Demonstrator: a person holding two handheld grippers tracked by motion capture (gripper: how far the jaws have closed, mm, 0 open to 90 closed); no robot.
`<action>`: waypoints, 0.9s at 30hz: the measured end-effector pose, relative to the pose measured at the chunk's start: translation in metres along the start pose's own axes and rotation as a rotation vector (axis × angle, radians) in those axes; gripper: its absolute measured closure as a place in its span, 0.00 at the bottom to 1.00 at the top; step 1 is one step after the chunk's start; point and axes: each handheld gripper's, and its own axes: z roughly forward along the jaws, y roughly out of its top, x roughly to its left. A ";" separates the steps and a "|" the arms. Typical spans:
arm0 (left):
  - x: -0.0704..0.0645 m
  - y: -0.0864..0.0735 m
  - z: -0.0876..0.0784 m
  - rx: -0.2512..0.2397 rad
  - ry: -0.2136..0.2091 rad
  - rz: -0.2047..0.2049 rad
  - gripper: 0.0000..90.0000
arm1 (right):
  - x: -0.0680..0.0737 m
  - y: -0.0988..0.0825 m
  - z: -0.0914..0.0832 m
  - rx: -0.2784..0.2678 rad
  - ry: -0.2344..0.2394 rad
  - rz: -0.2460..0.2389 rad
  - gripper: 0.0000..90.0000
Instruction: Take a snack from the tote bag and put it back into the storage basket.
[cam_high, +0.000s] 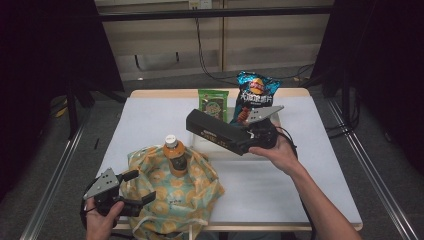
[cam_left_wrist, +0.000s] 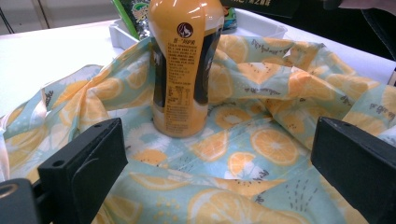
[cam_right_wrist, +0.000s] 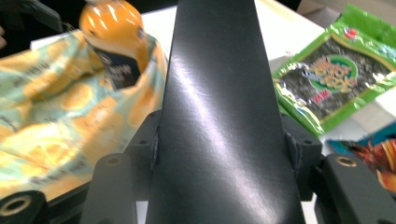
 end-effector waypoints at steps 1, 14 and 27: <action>0.001 0.000 0.001 -0.005 -0.006 0.003 0.04 | -0.002 -0.001 0.001 0.007 -0.003 0.007 0.48; 0.004 -0.001 -0.002 -0.012 0.013 -0.006 0.04 | -0.023 -0.014 0.014 0.092 -0.032 0.009 0.48; 0.004 -0.001 -0.002 -0.009 0.010 -0.001 0.04 | -0.043 -0.027 0.030 0.152 -0.049 0.018 0.48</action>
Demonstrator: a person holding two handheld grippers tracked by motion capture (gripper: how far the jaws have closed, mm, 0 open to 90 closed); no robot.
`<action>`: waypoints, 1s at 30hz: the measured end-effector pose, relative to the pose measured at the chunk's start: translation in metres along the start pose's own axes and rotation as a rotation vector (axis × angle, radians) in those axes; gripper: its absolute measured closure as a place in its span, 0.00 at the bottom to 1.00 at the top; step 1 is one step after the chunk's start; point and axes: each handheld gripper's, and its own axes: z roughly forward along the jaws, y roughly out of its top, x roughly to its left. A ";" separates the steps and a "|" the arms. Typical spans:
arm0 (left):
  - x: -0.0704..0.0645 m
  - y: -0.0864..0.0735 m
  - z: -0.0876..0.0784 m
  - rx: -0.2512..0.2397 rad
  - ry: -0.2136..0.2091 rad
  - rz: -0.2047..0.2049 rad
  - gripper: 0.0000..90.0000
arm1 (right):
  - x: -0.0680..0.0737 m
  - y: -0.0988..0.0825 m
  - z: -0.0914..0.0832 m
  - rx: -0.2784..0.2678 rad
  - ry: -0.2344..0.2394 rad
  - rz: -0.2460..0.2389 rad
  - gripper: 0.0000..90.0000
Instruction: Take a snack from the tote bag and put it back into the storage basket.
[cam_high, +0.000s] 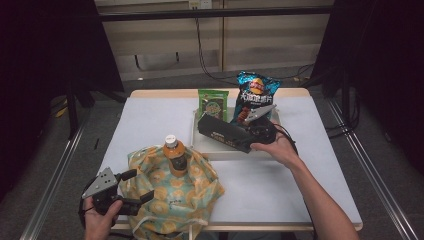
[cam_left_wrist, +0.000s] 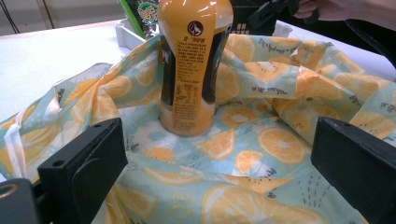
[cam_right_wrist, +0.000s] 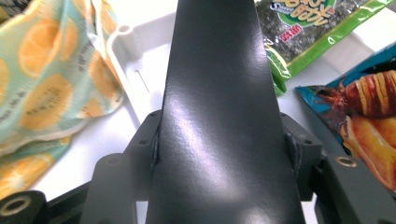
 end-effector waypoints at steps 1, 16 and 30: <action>0.000 0.000 0.000 -0.001 -0.002 0.000 0.04 | 0.000 -0.001 0.001 0.006 -0.005 -0.004 0.48; 0.000 0.000 0.002 0.007 0.004 -0.003 0.04 | -0.013 0.000 0.008 0.001 -0.011 -0.004 0.48; 0.001 0.000 0.001 0.006 0.002 -0.002 0.04 | -0.012 -0.005 0.030 0.013 0.054 -0.018 0.47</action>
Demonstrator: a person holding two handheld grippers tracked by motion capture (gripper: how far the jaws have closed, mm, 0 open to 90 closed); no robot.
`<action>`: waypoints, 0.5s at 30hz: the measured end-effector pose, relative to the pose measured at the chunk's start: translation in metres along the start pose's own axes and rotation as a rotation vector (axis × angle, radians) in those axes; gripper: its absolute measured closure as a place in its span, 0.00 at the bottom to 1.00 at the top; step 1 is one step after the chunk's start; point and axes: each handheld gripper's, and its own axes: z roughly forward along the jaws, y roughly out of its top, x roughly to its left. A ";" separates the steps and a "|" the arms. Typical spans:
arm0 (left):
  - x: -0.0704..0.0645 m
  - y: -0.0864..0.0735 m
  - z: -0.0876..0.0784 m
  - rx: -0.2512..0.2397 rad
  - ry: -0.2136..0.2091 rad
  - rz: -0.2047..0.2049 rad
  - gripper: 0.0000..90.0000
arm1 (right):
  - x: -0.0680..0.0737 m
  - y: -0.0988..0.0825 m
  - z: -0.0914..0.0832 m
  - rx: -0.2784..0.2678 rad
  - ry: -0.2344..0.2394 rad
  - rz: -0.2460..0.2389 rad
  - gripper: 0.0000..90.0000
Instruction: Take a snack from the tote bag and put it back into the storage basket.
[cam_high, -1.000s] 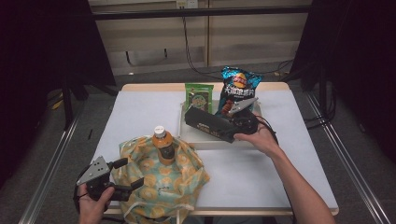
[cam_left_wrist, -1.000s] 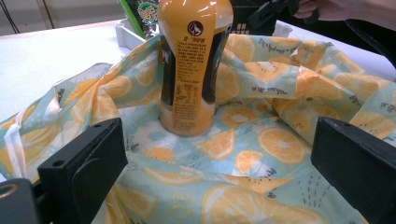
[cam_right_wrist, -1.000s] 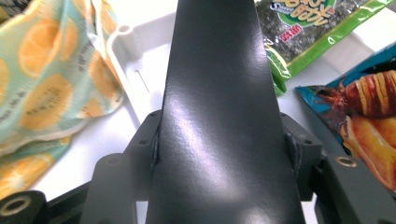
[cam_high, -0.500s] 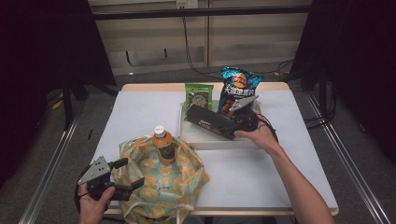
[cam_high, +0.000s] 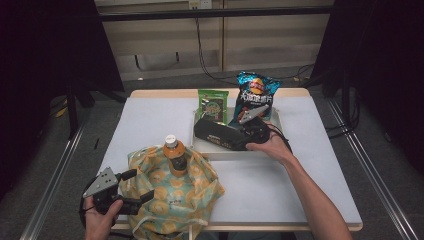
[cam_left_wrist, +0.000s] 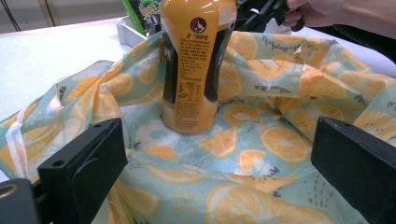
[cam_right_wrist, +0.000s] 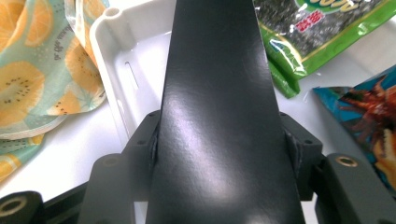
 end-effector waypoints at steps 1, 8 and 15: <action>0.000 0.000 0.000 0.000 0.001 0.003 0.04 | 0.000 -0.001 0.001 -0.004 0.008 0.001 0.47; 0.000 0.000 0.000 -0.002 0.004 0.005 0.04 | 0.001 -0.003 0.008 0.020 0.022 0.022 0.37; 0.000 0.000 -0.001 -0.002 0.001 0.005 0.04 | 0.002 -0.001 -0.001 -0.031 -0.007 0.052 0.26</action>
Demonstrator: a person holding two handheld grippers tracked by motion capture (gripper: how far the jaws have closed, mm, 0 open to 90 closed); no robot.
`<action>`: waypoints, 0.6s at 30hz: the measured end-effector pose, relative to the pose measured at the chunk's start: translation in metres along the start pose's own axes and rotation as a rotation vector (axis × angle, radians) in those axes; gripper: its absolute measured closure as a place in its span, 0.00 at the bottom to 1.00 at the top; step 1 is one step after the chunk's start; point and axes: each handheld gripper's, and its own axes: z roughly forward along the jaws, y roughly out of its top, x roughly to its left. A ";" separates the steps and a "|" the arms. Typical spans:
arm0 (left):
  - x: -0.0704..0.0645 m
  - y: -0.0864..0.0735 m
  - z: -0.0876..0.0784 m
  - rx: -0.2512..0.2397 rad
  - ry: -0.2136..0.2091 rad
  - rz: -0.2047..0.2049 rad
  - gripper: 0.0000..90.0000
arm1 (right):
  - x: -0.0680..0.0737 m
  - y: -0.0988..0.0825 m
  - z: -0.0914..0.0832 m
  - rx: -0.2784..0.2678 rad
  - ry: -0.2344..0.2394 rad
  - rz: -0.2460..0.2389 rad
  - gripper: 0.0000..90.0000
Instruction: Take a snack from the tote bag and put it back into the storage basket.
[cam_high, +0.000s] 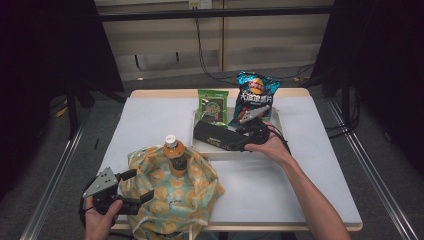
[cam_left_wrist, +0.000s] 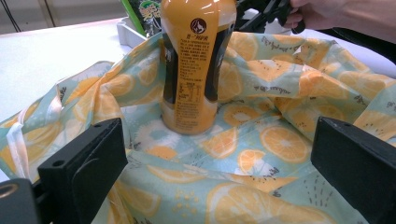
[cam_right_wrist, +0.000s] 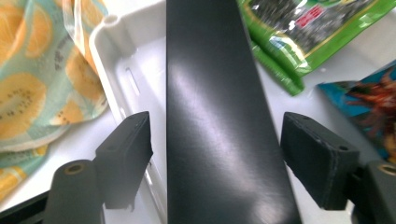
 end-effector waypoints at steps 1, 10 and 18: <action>0.000 0.000 0.000 0.000 0.000 -0.002 0.04 | 0.000 0.000 -0.003 -0.014 -0.003 0.008 0.25; 0.000 0.000 -0.001 -0.005 0.006 0.003 0.04 | 0.009 -0.003 -0.036 -0.158 -0.055 0.057 0.48; -0.001 0.001 -0.001 0.001 0.010 0.002 0.04 | 0.024 -0.017 -0.043 -0.156 -0.019 0.067 0.98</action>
